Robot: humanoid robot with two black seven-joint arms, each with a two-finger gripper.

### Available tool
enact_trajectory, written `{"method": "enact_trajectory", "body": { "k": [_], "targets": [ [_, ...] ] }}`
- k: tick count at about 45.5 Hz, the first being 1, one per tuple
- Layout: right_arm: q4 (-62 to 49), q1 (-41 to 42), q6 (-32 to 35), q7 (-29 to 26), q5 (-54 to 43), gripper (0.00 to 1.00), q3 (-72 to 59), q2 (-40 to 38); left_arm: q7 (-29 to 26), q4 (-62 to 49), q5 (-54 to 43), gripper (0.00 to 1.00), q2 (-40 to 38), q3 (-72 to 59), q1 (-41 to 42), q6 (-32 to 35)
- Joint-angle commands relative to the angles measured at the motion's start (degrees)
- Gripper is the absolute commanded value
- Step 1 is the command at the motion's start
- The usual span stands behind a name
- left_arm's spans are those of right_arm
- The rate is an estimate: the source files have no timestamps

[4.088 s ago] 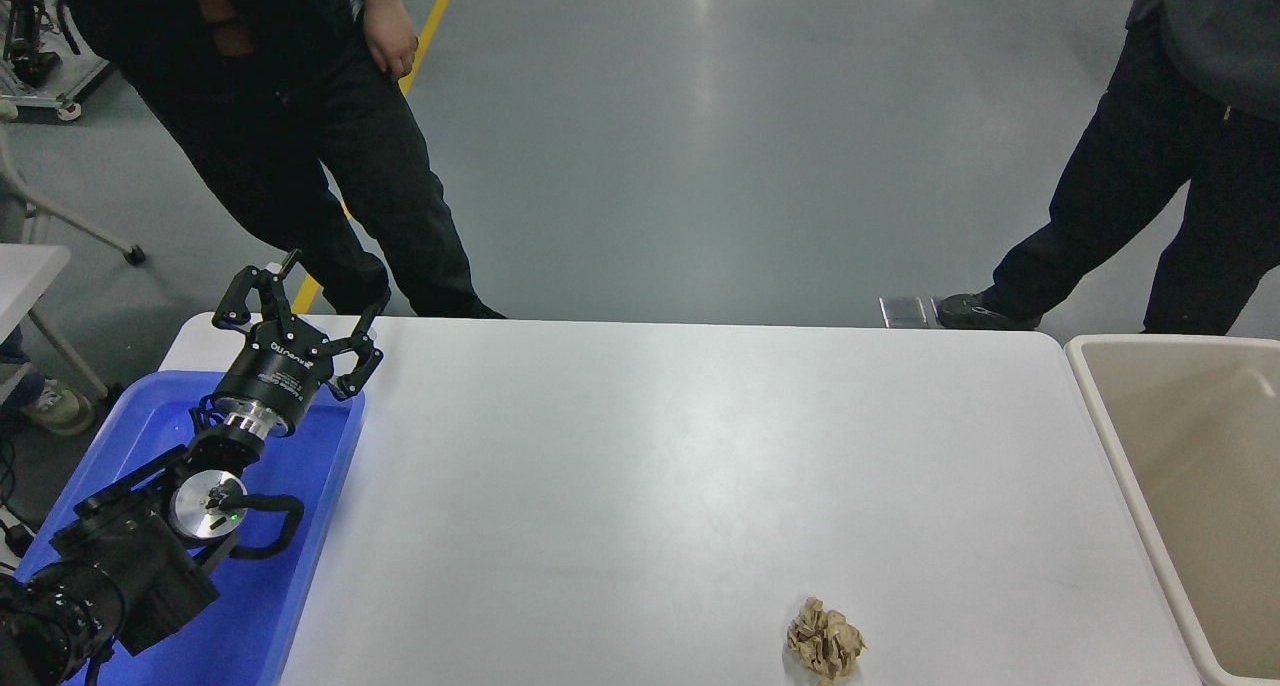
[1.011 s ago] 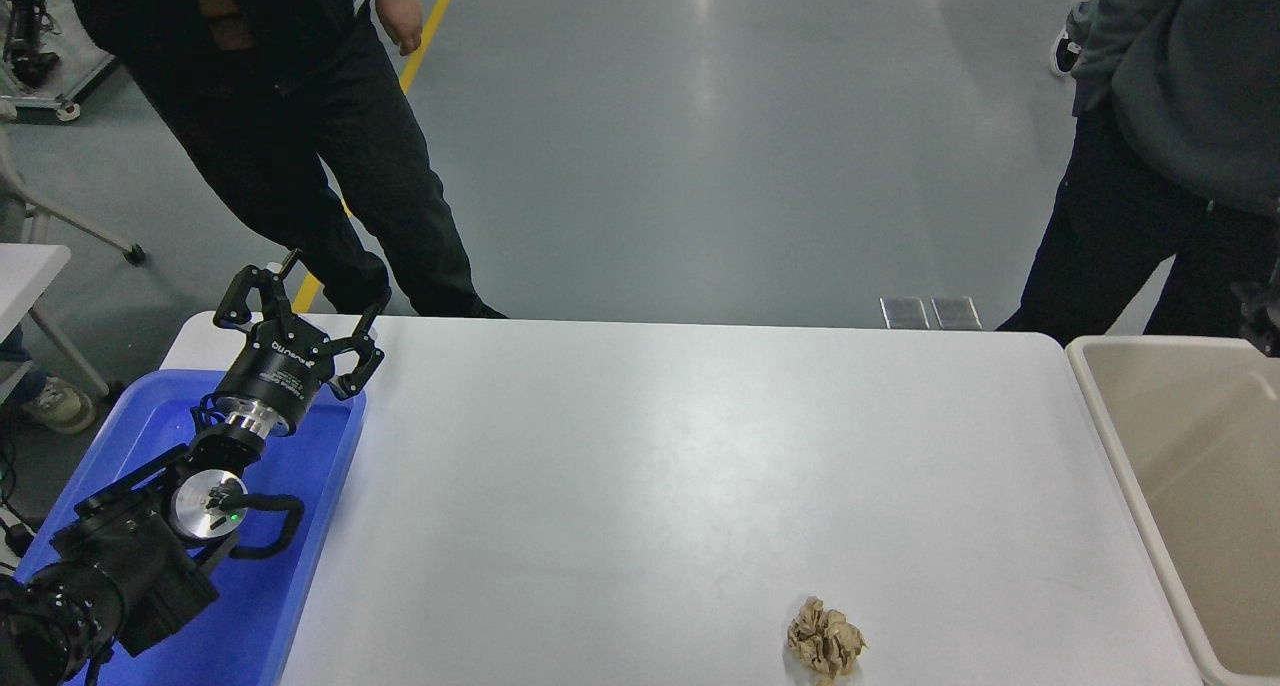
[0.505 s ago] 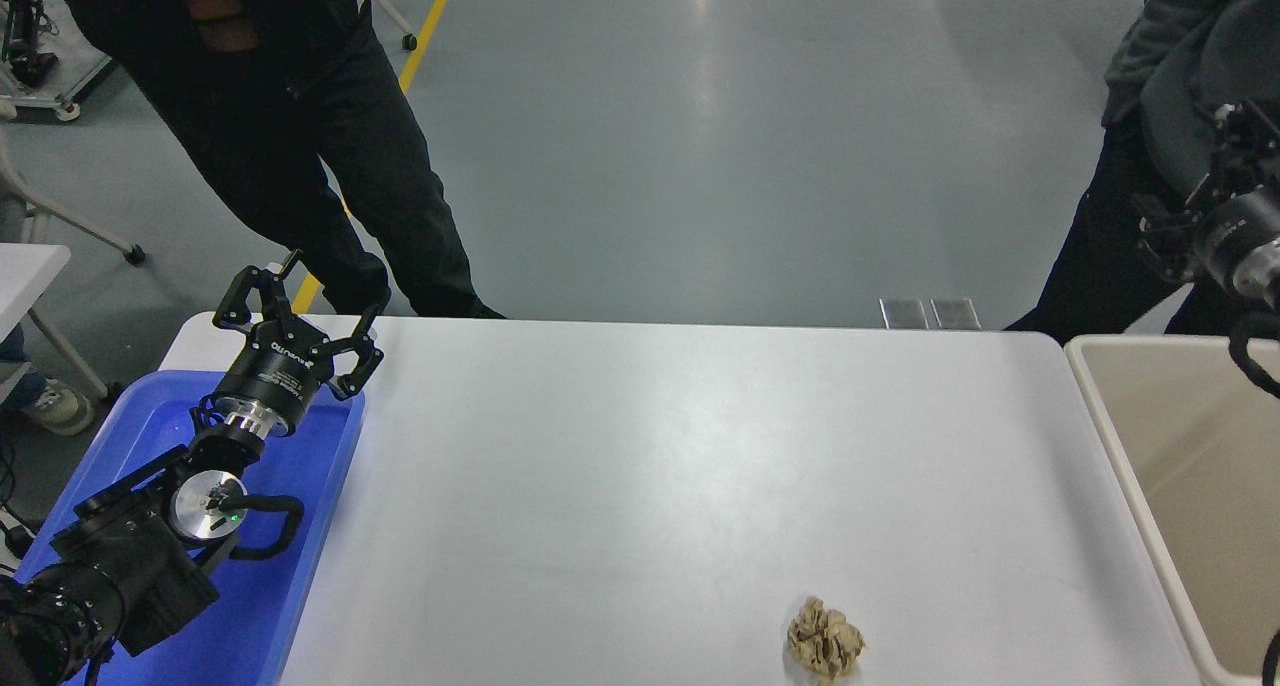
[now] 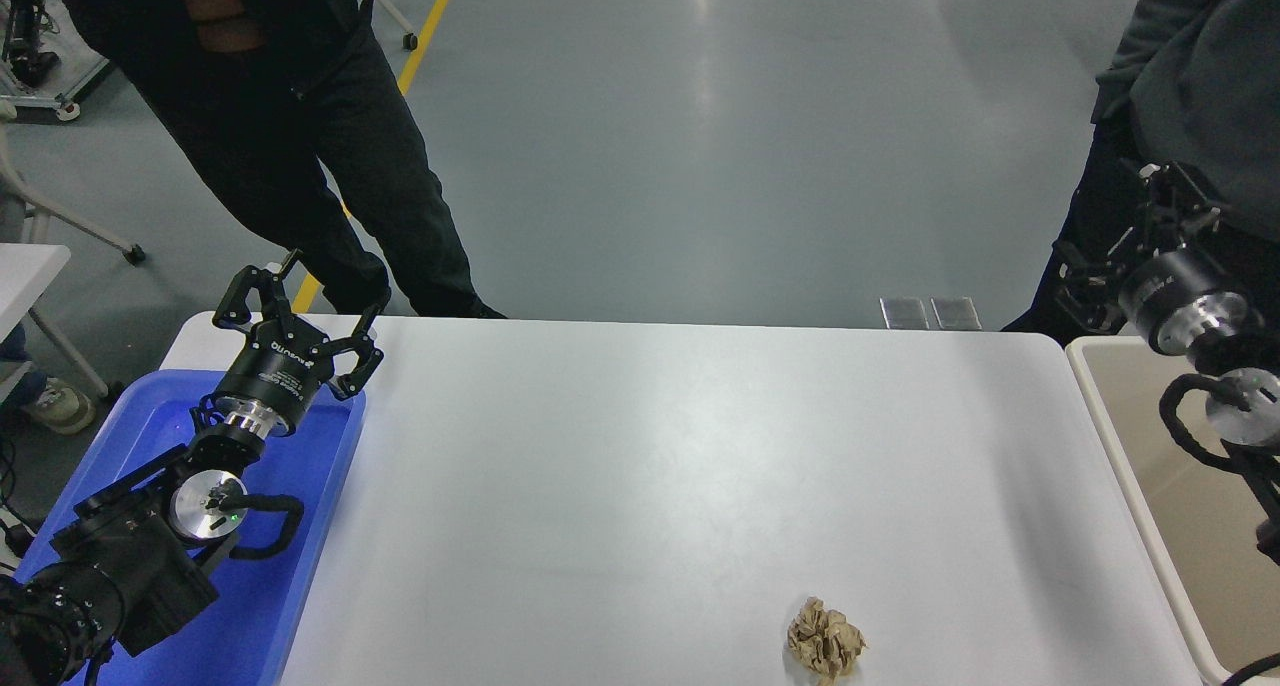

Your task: Dispose of the paper cup in the dustbin

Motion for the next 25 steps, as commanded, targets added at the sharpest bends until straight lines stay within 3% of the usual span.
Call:
{"method": "enact_trajectory", "body": {
  "k": [1, 25],
  "targets": [
    [0.0, -3.7, 0.3, 3.0, -0.1, 0.99, 1.0, 1.7, 0.0, 0.0, 0.0, 1.0, 0.0, 0.0, 0.0, 0.0],
    [-1.5, -4.4, 0.3, 4.0, -0.2, 0.99, 0.0, 2.0, 0.0, 0.0, 0.0, 1.0, 0.0, 0.0, 0.0, 0.0]
  ]
}}
